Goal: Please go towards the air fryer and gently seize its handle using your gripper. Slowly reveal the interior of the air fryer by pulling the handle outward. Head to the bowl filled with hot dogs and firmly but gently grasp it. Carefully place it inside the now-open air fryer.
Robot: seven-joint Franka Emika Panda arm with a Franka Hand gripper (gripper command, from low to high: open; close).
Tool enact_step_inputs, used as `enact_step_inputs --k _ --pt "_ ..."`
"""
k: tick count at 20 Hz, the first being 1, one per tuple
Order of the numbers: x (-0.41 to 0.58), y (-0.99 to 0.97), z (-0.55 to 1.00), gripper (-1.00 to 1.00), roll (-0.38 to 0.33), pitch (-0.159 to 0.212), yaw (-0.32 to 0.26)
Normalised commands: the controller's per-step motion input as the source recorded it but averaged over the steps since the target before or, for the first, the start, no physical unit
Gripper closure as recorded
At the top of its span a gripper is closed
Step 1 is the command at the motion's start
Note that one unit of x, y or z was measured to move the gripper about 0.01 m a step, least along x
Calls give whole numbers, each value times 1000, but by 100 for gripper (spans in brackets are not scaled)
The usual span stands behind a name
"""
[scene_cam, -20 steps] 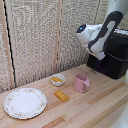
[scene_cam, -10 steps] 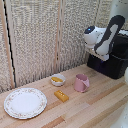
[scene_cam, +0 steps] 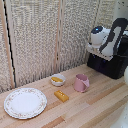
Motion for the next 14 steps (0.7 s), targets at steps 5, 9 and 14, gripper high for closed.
enact_step_inputs --k 5,9,14 --pt "55 0 177 100 28 179 -37" --pt "26 0 316 100 123 209 -5" --pt "18 27 409 100 189 199 0"
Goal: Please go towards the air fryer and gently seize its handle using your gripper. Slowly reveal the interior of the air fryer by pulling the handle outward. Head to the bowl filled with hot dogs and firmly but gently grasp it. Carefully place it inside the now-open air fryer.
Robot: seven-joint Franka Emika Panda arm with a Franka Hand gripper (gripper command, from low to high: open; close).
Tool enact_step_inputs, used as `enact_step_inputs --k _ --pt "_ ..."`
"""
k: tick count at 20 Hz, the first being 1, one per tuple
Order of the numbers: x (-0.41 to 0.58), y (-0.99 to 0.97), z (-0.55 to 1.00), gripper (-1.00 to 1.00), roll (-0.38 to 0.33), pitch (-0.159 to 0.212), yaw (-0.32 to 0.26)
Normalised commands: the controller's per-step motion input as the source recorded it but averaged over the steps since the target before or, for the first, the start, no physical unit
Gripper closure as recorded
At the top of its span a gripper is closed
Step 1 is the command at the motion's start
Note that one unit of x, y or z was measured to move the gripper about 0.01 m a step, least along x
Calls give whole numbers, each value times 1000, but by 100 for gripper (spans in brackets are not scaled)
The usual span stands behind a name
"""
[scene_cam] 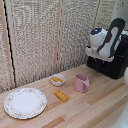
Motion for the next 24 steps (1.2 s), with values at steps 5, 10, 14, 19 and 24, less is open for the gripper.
enact_step_inputs --k 5,10,14,19,24 --pt "27 348 292 100 258 52 -130" --pt "0 353 338 100 186 3 -185" --pt "0 441 477 100 157 12 -130" --pt "0 428 508 100 151 10 -136" --pt "-3 354 569 100 141 0 -169"
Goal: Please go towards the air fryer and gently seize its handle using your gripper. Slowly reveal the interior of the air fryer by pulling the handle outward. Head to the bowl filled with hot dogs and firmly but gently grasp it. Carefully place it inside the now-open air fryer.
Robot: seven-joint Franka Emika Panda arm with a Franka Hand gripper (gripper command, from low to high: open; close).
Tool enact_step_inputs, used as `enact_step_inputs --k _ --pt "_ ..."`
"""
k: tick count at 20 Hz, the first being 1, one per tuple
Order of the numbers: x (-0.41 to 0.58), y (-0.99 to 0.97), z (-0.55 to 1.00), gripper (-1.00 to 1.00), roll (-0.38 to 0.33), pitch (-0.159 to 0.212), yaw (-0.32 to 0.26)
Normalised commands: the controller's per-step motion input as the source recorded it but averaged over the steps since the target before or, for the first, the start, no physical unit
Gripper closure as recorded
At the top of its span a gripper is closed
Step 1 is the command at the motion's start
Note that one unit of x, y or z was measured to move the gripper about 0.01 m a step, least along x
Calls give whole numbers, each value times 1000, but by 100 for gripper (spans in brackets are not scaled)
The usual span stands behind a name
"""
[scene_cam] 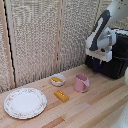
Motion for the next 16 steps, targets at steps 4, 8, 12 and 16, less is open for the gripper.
enact_step_inputs --k 4,8,12,16 --pt "-84 349 621 100 133 -30 -179" --pt "-104 379 677 100 121 -66 -188" --pt "-109 311 779 100 96 -98 -223" --pt "-55 353 710 100 17 -97 -254"
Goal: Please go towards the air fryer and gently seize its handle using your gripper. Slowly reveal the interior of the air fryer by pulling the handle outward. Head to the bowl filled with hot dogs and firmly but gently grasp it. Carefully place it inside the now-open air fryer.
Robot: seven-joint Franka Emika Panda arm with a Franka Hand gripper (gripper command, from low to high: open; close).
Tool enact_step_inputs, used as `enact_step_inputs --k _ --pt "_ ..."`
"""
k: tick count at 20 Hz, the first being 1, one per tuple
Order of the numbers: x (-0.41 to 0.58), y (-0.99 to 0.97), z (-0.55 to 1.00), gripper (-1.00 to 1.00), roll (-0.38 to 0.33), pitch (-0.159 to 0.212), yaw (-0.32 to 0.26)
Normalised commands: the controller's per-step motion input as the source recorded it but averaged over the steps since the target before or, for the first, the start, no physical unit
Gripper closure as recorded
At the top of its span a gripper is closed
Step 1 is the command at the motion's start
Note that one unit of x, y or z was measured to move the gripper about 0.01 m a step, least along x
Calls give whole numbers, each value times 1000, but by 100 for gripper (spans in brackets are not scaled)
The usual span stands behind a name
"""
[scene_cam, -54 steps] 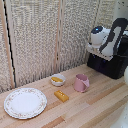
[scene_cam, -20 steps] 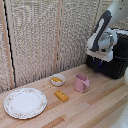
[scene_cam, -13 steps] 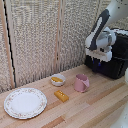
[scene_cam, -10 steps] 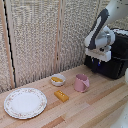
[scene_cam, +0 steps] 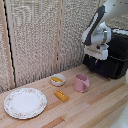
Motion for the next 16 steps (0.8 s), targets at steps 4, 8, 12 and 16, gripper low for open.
enact_step_inputs --k 4,8,12,16 --pt "-58 596 353 100 9 -59 -194" --pt "-109 718 298 100 17 -115 -156" --pt "-337 876 150 100 28 -133 -33" --pt "-421 905 206 100 51 -136 0"
